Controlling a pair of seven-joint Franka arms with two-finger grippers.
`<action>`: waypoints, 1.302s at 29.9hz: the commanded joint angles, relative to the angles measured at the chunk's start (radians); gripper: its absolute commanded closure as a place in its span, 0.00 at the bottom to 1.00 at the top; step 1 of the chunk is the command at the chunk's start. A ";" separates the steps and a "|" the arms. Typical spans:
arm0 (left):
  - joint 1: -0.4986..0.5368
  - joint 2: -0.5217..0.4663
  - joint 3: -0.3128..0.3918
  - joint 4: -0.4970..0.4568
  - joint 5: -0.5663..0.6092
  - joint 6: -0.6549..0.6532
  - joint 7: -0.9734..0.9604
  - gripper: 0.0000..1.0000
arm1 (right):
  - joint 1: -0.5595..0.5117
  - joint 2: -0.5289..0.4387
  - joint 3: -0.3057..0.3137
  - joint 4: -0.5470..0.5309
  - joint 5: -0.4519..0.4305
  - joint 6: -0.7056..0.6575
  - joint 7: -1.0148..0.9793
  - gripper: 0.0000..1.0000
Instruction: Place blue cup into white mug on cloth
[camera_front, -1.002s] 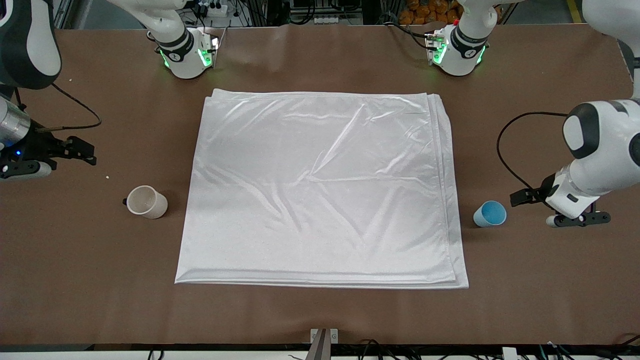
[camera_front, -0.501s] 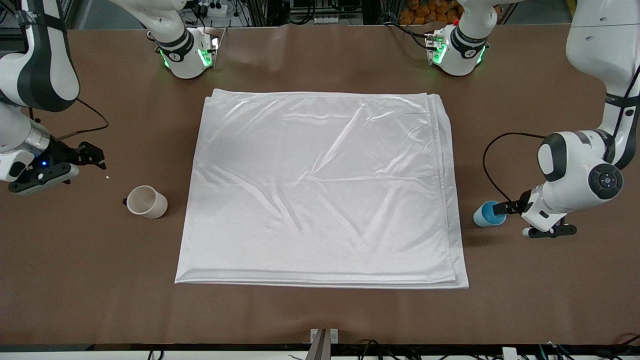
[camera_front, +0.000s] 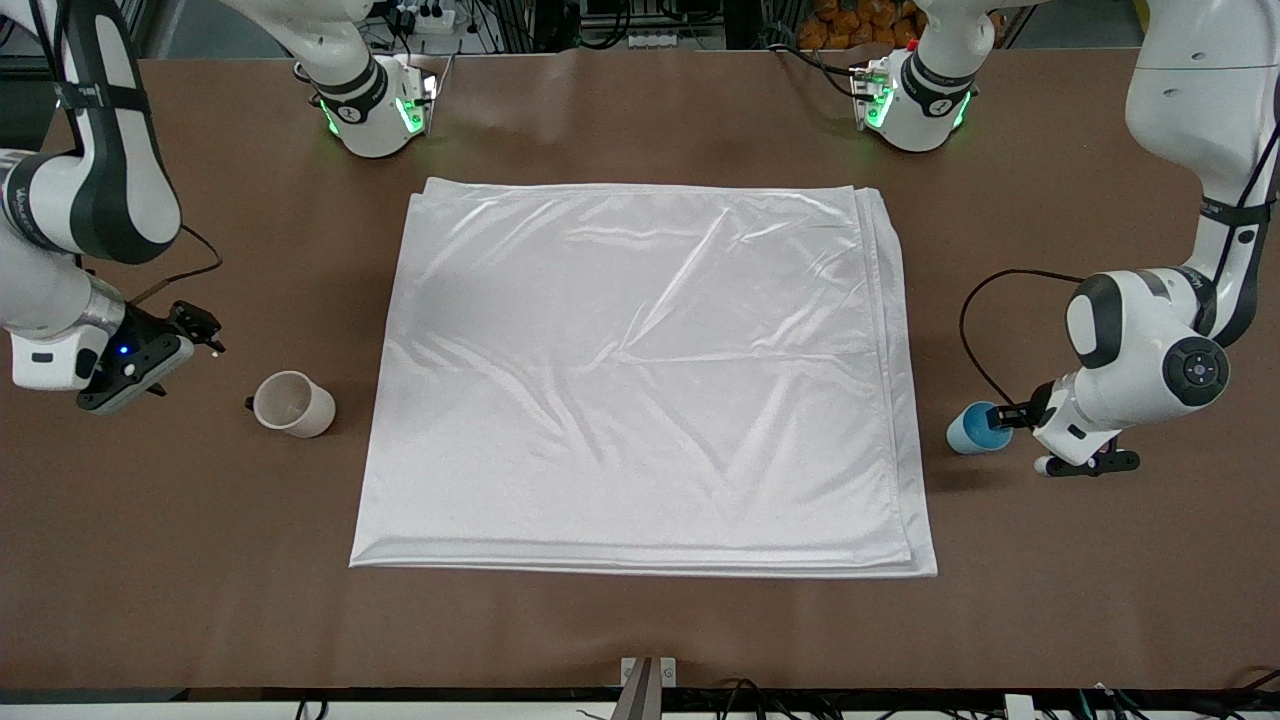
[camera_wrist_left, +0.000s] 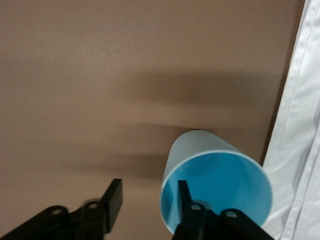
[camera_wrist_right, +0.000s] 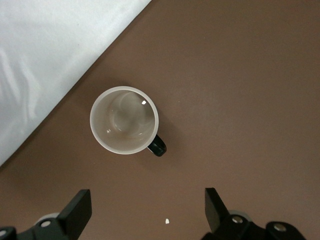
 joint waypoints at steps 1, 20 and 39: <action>-0.002 0.020 0.000 0.012 -0.012 0.005 0.013 0.77 | -0.042 0.042 0.011 0.007 0.000 0.039 -0.143 0.00; -0.019 0.007 -0.003 0.059 -0.007 -0.031 0.065 1.00 | -0.062 0.157 0.011 0.010 0.083 0.157 -0.563 0.00; -0.047 -0.210 -0.036 0.179 -0.010 -0.378 0.051 1.00 | -0.060 0.246 0.011 0.010 0.083 0.191 -0.790 0.00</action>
